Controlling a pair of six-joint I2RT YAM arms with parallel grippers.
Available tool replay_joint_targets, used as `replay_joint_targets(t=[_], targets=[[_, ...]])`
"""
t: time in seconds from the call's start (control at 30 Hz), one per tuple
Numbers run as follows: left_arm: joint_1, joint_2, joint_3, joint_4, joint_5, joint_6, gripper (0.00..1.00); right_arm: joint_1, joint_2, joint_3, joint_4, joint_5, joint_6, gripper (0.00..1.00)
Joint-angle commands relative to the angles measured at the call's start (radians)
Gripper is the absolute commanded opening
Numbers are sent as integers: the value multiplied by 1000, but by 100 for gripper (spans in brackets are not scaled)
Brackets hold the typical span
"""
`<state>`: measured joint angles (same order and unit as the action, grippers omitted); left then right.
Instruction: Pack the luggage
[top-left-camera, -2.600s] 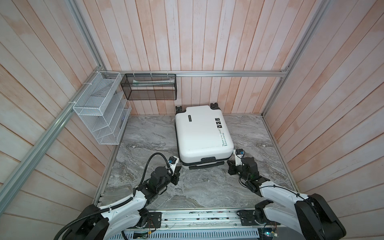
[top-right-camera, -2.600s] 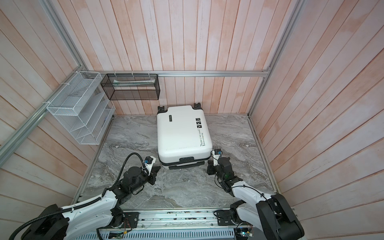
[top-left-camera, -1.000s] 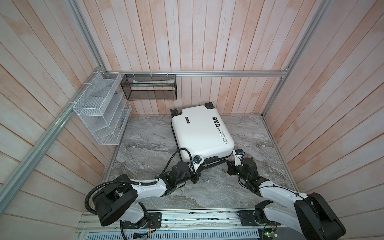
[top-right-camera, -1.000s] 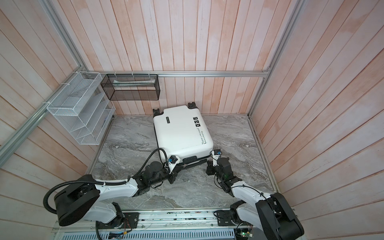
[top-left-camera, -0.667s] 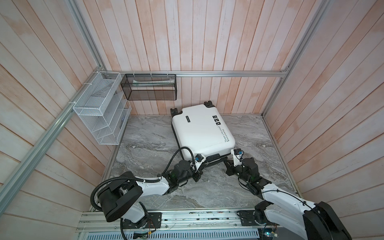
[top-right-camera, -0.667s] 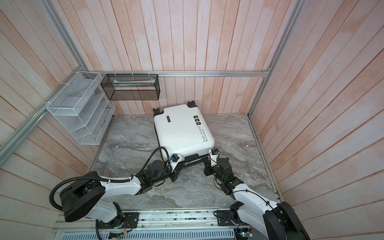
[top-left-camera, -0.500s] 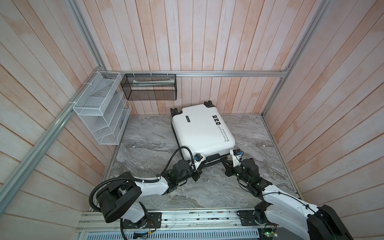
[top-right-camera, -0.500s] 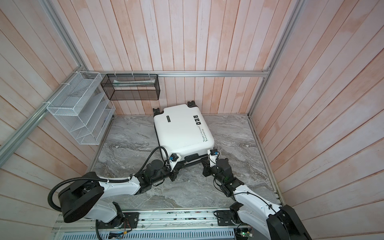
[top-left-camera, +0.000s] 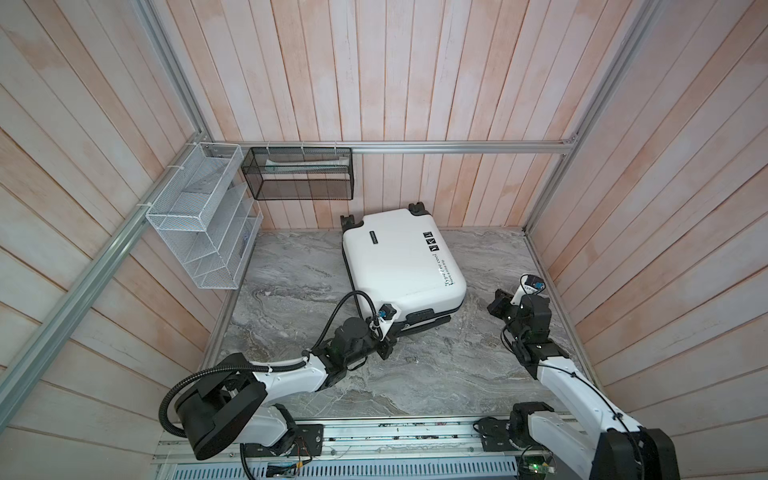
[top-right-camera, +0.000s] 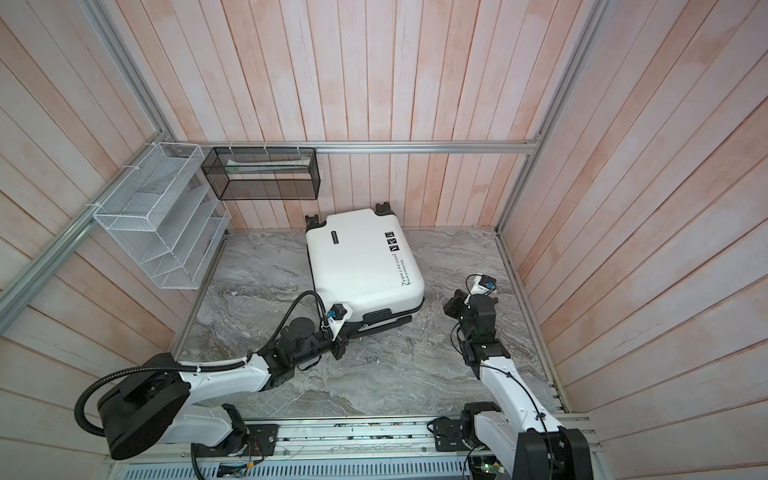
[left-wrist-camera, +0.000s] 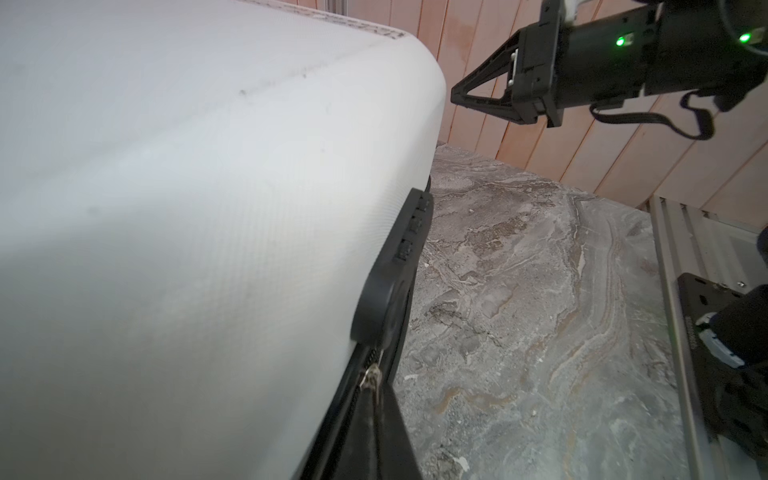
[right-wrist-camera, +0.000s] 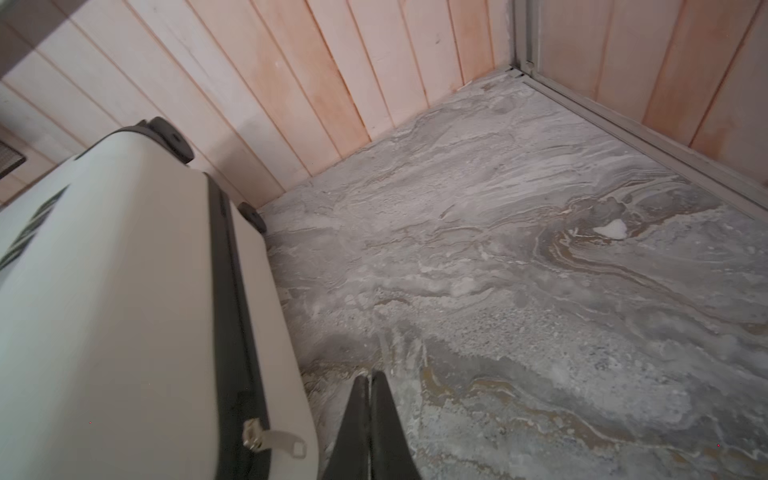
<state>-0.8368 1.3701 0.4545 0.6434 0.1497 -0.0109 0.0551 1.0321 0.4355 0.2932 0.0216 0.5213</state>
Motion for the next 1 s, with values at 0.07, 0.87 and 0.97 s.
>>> replay_joint_targets(t=[0.07,0.87,0.97], targets=[[2,-46,-21,72,45,-6,0,-23,203,129,38,-194,-27,0],[-163,31,-109,134,18,-60,0,326,194,26,84,-218,111,0],[-180,49,-112,152,7,-60,0,347,193,33,86,-218,130,0]])
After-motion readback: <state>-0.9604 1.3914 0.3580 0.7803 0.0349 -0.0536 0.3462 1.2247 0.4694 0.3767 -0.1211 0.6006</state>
